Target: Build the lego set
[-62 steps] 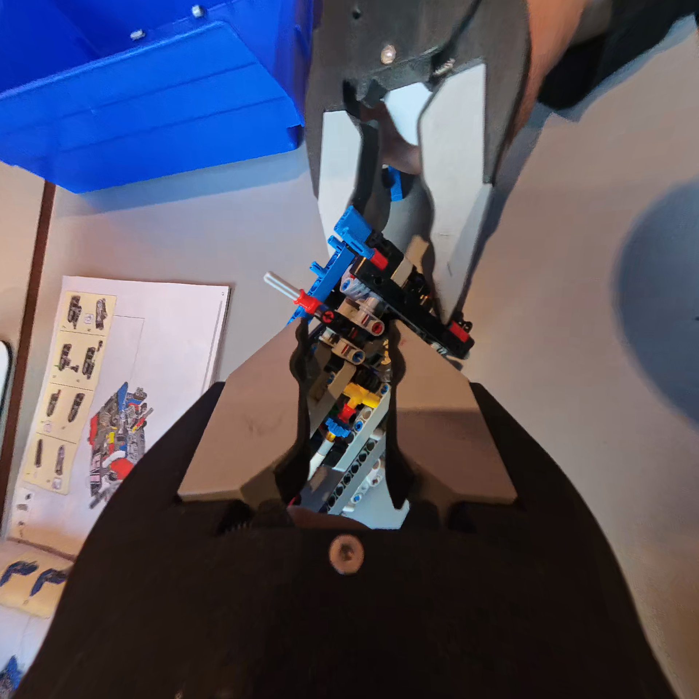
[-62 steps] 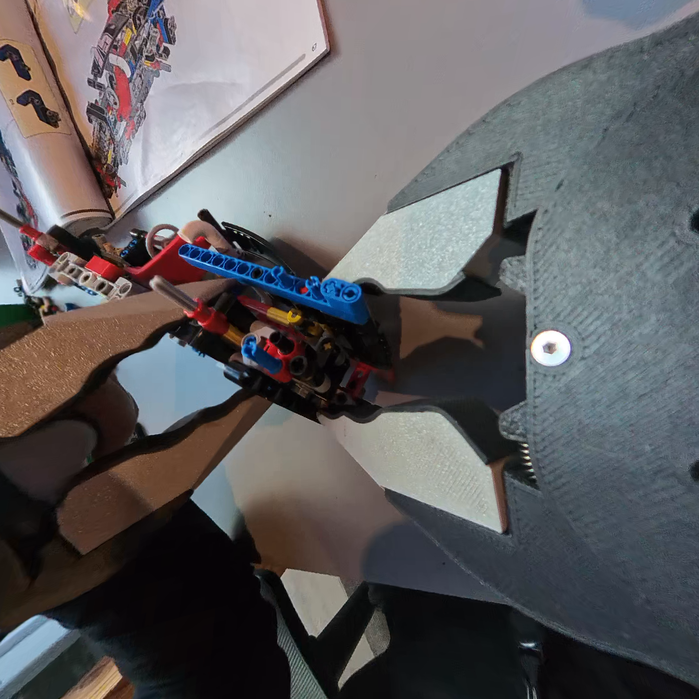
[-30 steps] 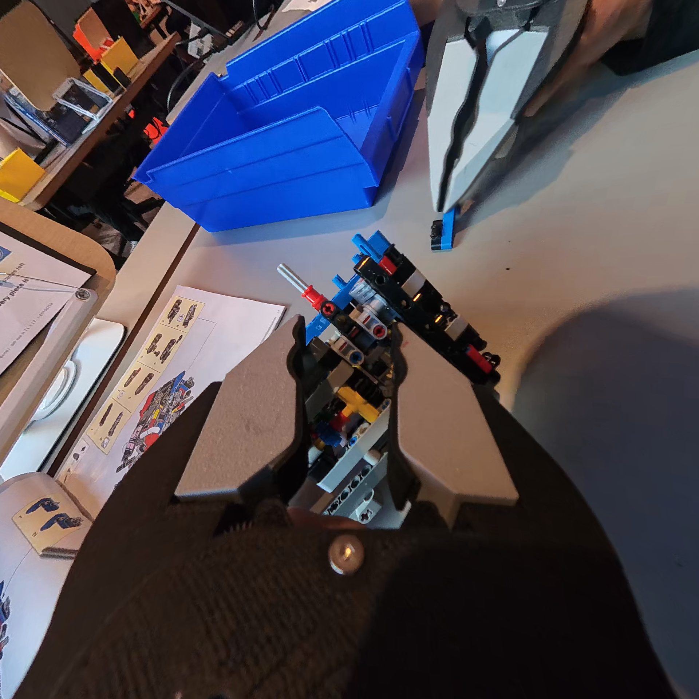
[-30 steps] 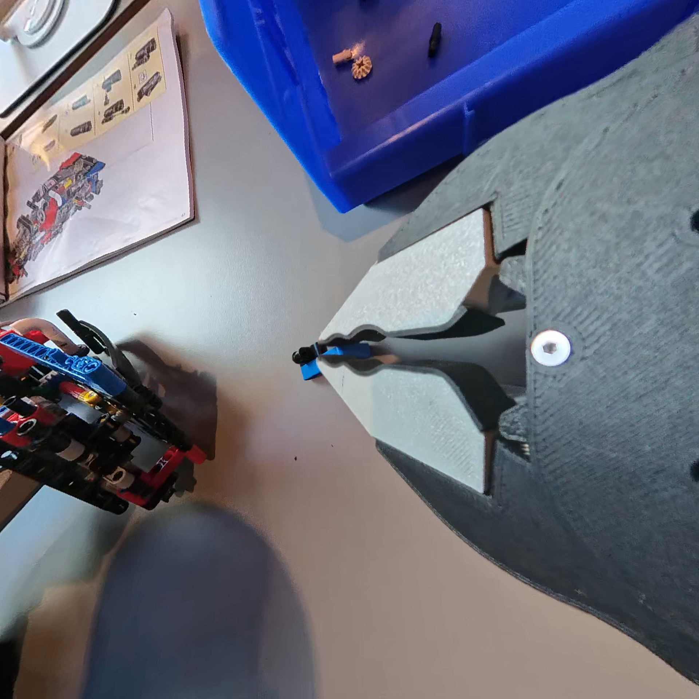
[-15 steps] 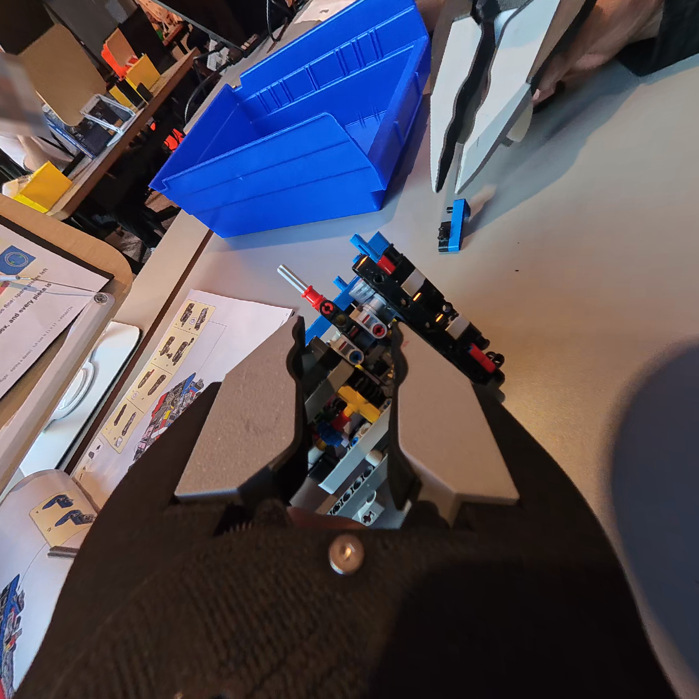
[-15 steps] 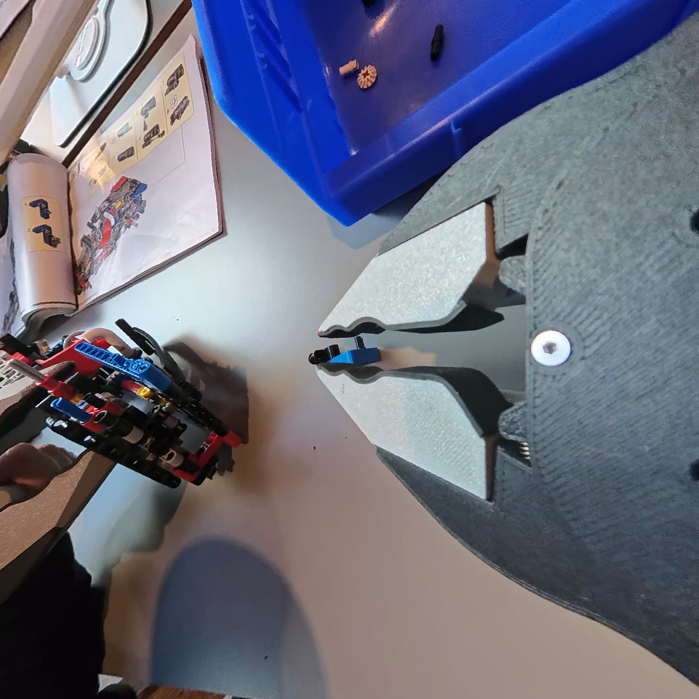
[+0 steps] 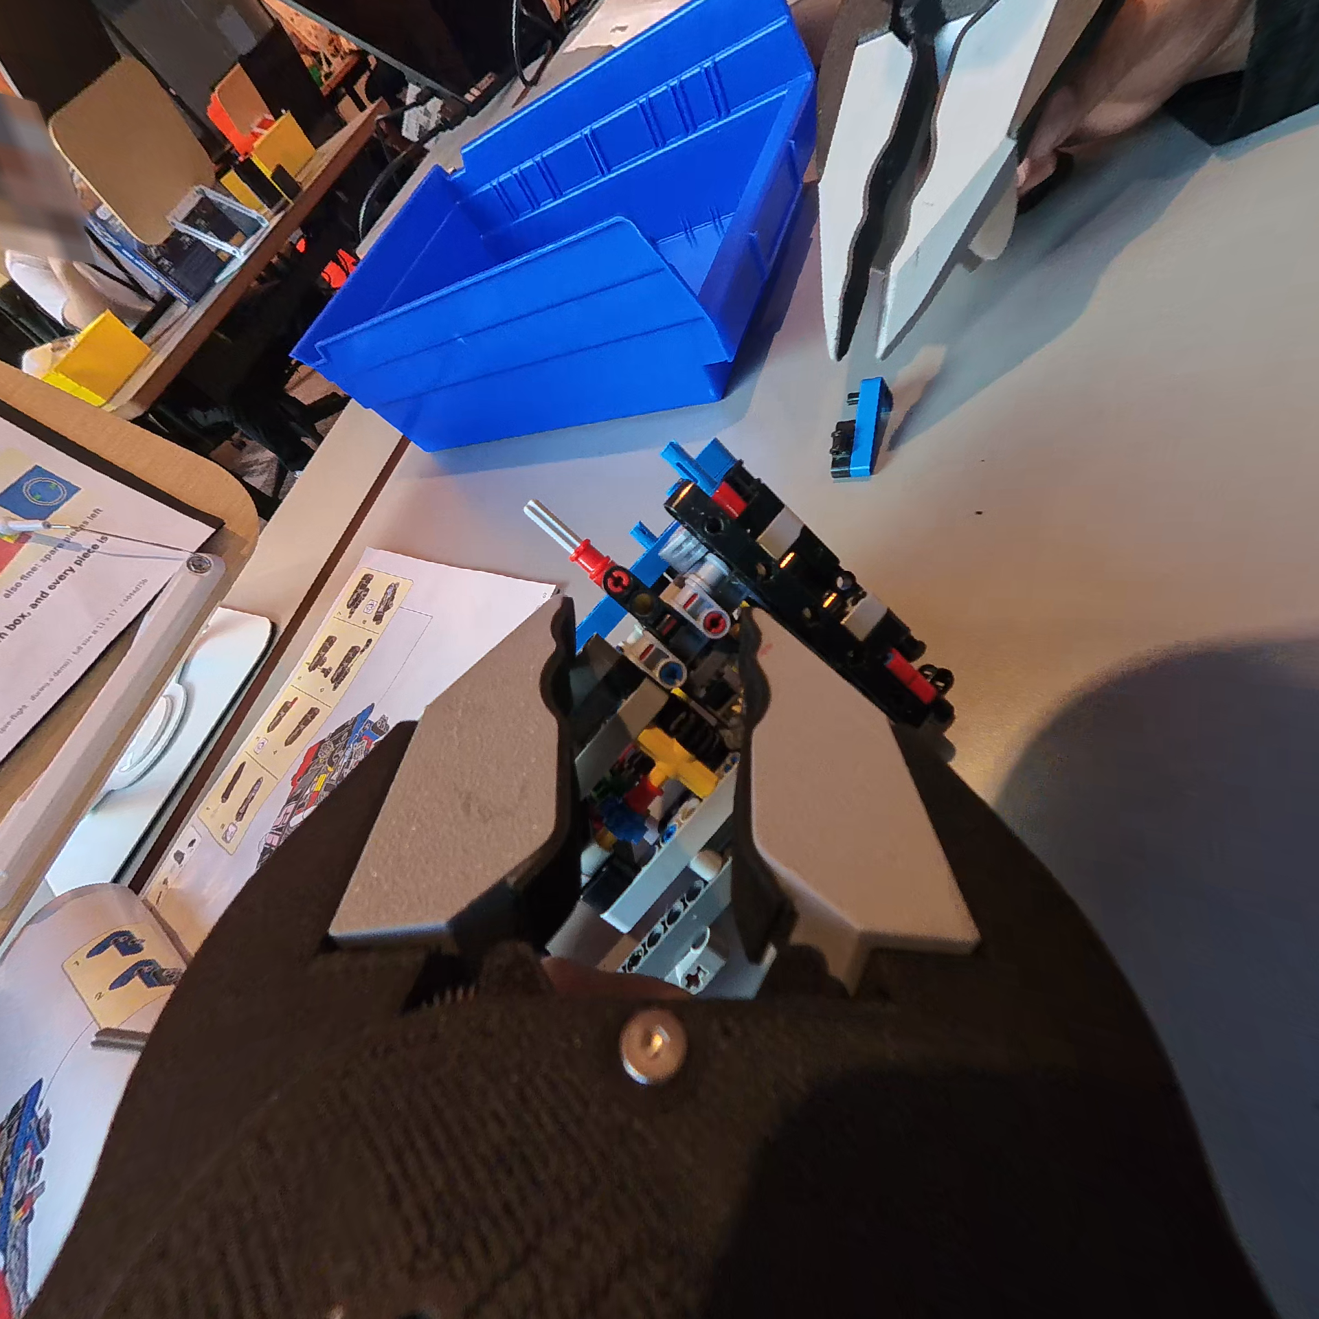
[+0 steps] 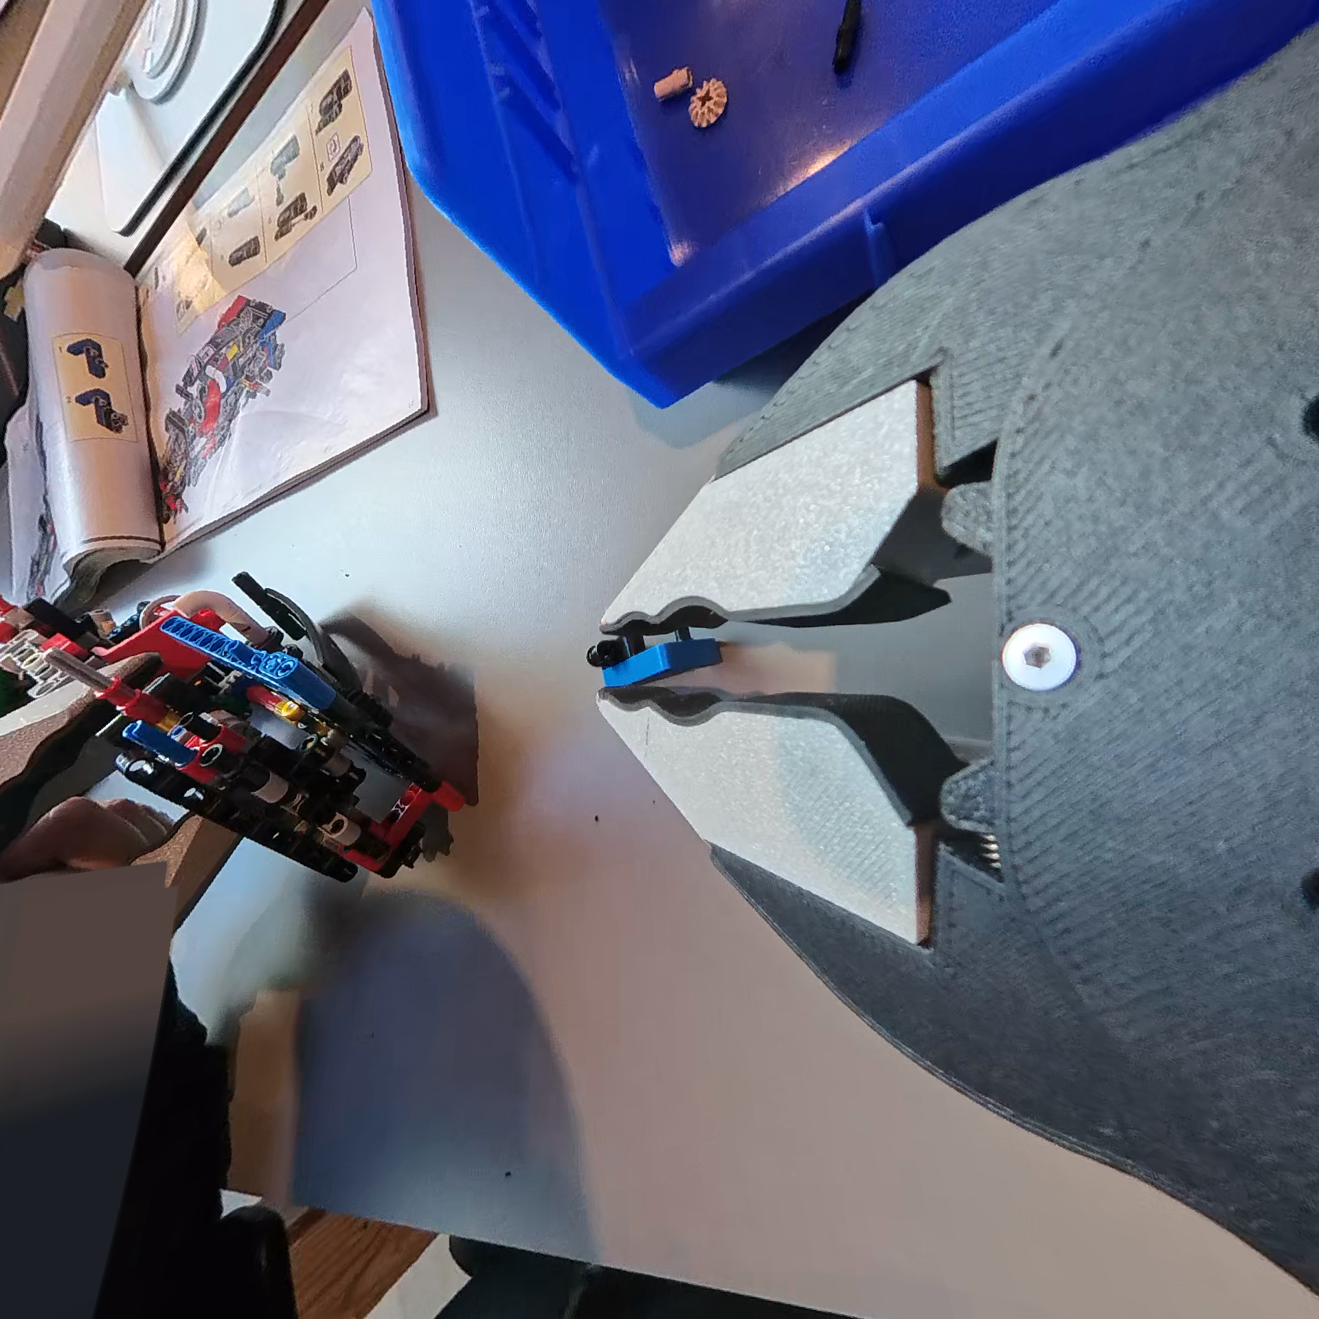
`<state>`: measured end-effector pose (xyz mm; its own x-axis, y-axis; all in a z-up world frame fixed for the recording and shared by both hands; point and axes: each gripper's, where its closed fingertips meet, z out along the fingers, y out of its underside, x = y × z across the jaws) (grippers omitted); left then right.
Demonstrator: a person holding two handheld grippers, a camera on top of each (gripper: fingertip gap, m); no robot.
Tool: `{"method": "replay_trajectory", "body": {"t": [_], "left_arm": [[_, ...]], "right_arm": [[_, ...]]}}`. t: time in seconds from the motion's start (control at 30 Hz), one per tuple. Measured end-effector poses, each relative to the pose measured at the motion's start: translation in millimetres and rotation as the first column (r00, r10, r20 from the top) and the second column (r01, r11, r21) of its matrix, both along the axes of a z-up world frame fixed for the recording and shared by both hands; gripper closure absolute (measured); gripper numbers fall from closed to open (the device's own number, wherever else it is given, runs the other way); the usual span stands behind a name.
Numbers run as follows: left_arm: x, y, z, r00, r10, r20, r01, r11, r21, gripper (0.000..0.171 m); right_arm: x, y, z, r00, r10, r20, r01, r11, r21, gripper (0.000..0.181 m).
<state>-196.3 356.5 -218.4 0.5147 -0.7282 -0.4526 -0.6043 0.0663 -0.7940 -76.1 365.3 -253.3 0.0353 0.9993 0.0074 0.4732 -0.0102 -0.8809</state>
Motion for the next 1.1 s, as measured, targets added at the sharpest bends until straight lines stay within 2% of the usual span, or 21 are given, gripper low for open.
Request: {"method": "replay_trajectory", "body": {"t": [0.33,0.7,1.1], "left_arm": [[-0.1,-0.4,0.2,1.000,0.005,-0.001,-0.005,1.000,0.002,0.129],[0.2,-1.0,0.1,1.000,0.010,-0.006,-0.010,1.000,0.007,0.130],[0.3,-0.6,0.1,1.000,0.011,-0.004,-0.011,1.000,0.010,0.129]], "right_arm": [[3.9,-1.0,6.7,0.999,0.024,-0.046,-0.026,0.999,-0.037,0.165],[18.7,11.7,-1.0,1.000,-0.016,0.005,0.016,1.000,0.018,0.166],[16.7,8.9,-10.5,0.998,0.004,0.065,-0.005,1.000,0.021,0.167]]}}
